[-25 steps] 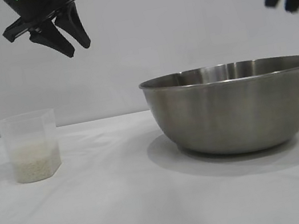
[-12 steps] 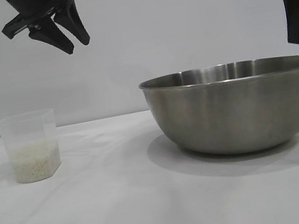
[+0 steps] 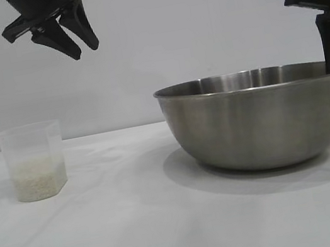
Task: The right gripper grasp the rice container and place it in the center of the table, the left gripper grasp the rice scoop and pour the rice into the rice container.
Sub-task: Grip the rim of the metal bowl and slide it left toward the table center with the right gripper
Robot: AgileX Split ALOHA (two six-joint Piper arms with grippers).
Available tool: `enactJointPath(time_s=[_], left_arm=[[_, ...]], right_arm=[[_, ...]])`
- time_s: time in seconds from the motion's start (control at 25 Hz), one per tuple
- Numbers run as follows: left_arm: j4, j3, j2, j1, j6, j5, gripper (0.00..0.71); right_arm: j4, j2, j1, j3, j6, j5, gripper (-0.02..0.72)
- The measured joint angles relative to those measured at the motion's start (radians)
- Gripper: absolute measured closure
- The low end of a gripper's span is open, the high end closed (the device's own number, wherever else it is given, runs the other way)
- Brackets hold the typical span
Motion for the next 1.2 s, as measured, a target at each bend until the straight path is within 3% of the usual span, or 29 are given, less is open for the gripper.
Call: enactJointPath(time_s=[0.04,0.24,0.6,0.92,1.2], left_arm=[[0.002,0.0,0.0,0.0,0.0,0.0,0.439],[0.002,0.0,0.0,0.0,0.0,-0.002,0.439],[0.002,0.0,0.0,0.0,0.0,-0.002,0.439],[0.007,0.0,0.0,0.0,0.0,-0.002,0.439],[0.007,0.0,0.0,0.0,0.0,-0.002,0.439]], right_arm=[[0.013,0.004,0.0,0.0,0.0,-0.002,0.703],[0.073,0.024,0.007,0.0,-0.017,-0.011,0.703],[0.093,0.029,0.134,0.0,-0.023,-0.067,0.703],[0.115,0.03,0.136,0.0,-0.023,-0.092,0.703],[0.09,0.015,0.136,0.0,-0.04,-0.082,0.362]])
